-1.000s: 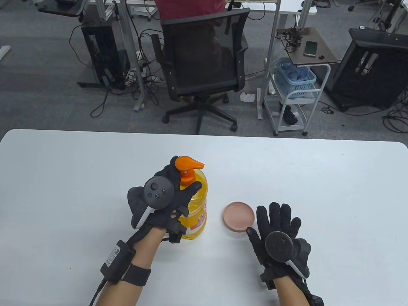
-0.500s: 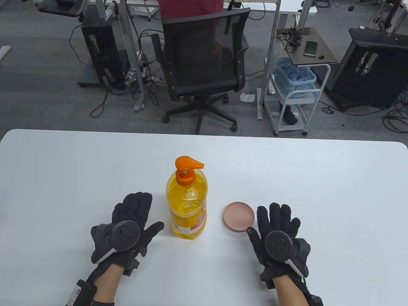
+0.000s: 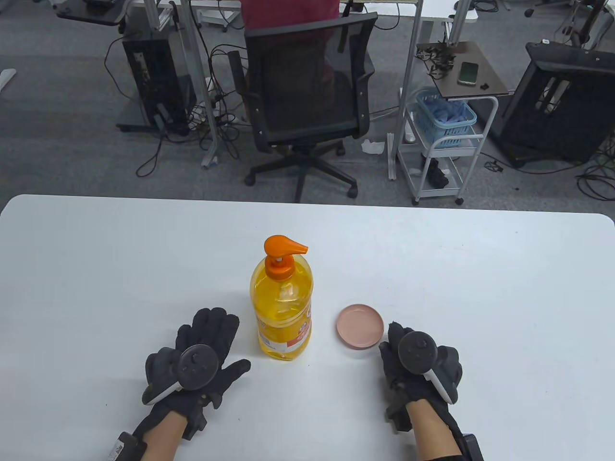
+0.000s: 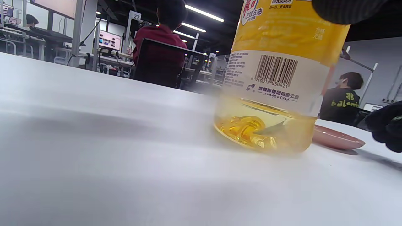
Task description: Press dish soap pump onto seasoning dish
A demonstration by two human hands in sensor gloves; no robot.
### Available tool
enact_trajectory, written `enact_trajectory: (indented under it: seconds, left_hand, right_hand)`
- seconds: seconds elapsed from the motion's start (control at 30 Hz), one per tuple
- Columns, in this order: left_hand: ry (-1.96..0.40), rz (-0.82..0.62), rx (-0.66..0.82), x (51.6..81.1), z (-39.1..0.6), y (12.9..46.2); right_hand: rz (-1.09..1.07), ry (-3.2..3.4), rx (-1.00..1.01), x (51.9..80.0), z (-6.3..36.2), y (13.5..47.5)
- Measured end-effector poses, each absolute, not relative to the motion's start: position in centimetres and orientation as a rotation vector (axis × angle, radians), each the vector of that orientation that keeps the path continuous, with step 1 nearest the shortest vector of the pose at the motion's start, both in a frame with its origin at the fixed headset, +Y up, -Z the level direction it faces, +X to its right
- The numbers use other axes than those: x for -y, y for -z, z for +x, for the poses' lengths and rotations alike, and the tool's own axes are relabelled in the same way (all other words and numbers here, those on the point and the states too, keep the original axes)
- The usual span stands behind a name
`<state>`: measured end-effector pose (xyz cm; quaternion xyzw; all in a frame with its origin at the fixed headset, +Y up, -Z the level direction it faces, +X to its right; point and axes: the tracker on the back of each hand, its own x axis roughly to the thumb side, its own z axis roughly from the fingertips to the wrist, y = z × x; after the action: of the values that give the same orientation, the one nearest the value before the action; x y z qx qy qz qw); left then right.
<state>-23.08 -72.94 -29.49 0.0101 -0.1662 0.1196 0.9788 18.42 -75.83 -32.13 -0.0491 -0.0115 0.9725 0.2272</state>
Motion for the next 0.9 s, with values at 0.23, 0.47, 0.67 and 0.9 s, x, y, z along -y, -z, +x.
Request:
enact_trajectory:
  seconds: [0.23, 0.47, 0.67, 0.9]
  left_hand:
    - [-0.229, 0.017, 0.354, 72.9, -22.6, 29.4]
    - [-0.233, 0.004, 0.363, 73.0, -22.5, 29.5]
    - [-0.243, -0.014, 0.354, 73.5, -22.7, 29.8]
    - [-0.248, -0.031, 0.349, 73.6, -22.8, 29.9]
  right_hand:
    - [-0.308, -2.670, -0.109, 75.6, 17.4, 35.9]
    - [-0.618, -2.469, -0.347, 76.0, 17.1, 37.9]
    - [-0.703, -2.513, -0.384, 76.0, 16.3, 38.6]
    - [-0.708, -2.533, -0.336, 76.2, 15.9, 38.5]
